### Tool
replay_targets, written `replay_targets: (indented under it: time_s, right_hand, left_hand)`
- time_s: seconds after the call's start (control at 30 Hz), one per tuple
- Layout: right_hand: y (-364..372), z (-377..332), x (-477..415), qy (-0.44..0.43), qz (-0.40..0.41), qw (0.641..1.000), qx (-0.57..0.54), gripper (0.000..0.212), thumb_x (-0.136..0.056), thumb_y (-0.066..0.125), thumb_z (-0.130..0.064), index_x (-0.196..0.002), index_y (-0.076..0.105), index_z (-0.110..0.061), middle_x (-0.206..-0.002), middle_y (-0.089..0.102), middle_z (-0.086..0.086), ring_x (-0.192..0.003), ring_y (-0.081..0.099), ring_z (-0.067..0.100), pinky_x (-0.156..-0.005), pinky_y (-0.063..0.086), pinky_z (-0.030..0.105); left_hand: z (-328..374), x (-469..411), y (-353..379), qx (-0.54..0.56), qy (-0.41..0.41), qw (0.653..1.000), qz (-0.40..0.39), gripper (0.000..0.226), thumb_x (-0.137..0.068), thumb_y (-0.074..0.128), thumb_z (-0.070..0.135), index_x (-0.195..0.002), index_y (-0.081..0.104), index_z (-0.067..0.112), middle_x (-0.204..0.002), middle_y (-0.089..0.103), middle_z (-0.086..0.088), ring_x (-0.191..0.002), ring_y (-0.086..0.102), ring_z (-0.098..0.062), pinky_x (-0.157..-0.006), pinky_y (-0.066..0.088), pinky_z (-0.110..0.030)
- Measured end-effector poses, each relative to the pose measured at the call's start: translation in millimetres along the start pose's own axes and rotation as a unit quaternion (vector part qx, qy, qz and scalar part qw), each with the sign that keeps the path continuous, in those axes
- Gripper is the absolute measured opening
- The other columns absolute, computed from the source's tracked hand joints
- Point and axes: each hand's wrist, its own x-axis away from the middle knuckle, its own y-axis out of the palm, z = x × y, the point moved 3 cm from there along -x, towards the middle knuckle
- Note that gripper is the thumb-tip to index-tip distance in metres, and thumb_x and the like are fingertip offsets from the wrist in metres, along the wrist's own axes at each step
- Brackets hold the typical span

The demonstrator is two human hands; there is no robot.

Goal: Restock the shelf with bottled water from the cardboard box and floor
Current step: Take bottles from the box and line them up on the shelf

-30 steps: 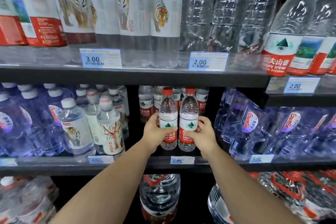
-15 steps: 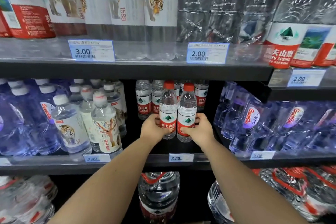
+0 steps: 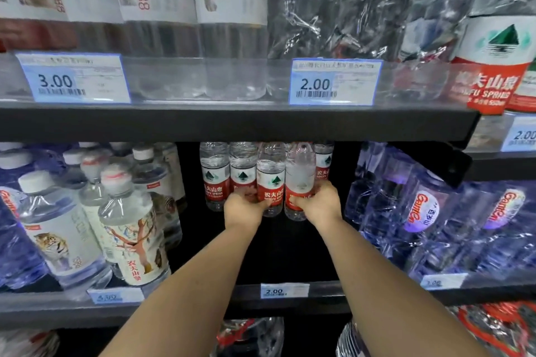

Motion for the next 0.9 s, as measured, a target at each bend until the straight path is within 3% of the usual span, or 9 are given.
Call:
replay_targets:
  time_s: [0.13,0.33,0.47,0.6,0.77,0.9]
  right_hand:
    - [6,2,-13,-0.008,0.003,1.000,0.000,0.055,-0.064,0.088,-0.016,-0.113,0.064,-0.006,-0.115,0.067,0.011,-0.102,0.067,0.026,-0.077,0.049,0.025]
    - [9,1,-28,-0.009,-0.018,1.000,0.014,0.062,-0.064,0.088,-0.016,-0.118,0.062,-0.006,-0.117,0.069,0.011,-0.106,0.066,0.027,-0.088,0.052,0.032]
    - [10,-1,-28,-0.011,-0.014,1.000,0.019,0.065,-0.062,0.089,-0.019,-0.119,0.061,-0.005,-0.117,0.068,0.012,-0.105,0.066,0.027,-0.089,0.053,0.035]
    - [14,2,-27,-0.009,0.003,0.999,0.035,0.065,-0.061,0.087,-0.027,-0.117,0.060,-0.009,-0.116,0.065,0.015,-0.101,0.067,0.027,-0.089,0.055,0.037]
    - [10,-2,-29,-0.007,0.004,0.998,0.063,0.061,-0.070,0.083,-0.024,-0.123,0.056,-0.007,-0.121,0.058,0.016,-0.105,0.062,0.032,-0.091,0.052,0.037]
    - [10,3,-35,-0.013,-0.011,0.998,0.056,0.057,-0.071,0.083,-0.022,-0.121,0.059,-0.008,-0.120,0.063,0.014,-0.107,0.064,0.029,-0.092,0.051,0.036]
  left_hand:
    - [-5,-7,0,-0.016,-0.007,0.999,0.028,0.030,-0.074,0.082,0.019,-0.099,0.070,0.009,-0.093,0.071,-0.003,-0.081,0.061,-0.013,-0.074,0.043,-0.018]
    - [-1,-16,-12,-0.070,0.012,0.995,0.068,0.025,-0.075,0.078,0.036,-0.077,0.073,0.012,-0.074,0.072,0.000,-0.076,0.069,-0.020,-0.065,0.048,-0.023]
    - [10,-5,-1,-0.141,0.043,0.988,0.036,0.040,-0.072,0.078,0.047,-0.094,0.071,0.014,-0.089,0.070,0.001,-0.086,0.066,-0.018,-0.071,0.045,-0.022]
    - [23,0,12,-0.300,0.087,0.950,0.025,0.046,-0.079,0.068,0.052,-0.100,0.065,0.011,-0.100,0.070,-0.007,-0.095,0.066,-0.027,-0.072,0.047,-0.030]
    - [25,-6,9,-0.373,0.117,0.920,0.032,0.048,-0.081,0.061,0.060,-0.095,0.060,0.014,-0.092,0.069,-0.003,-0.085,0.067,-0.023,-0.063,0.045,-0.028]
    - [14,-16,-3,-0.360,0.111,0.926,0.037,0.037,-0.084,0.061,0.055,-0.088,0.064,0.018,-0.085,0.069,-0.001,-0.082,0.066,-0.023,-0.065,0.048,-0.028]
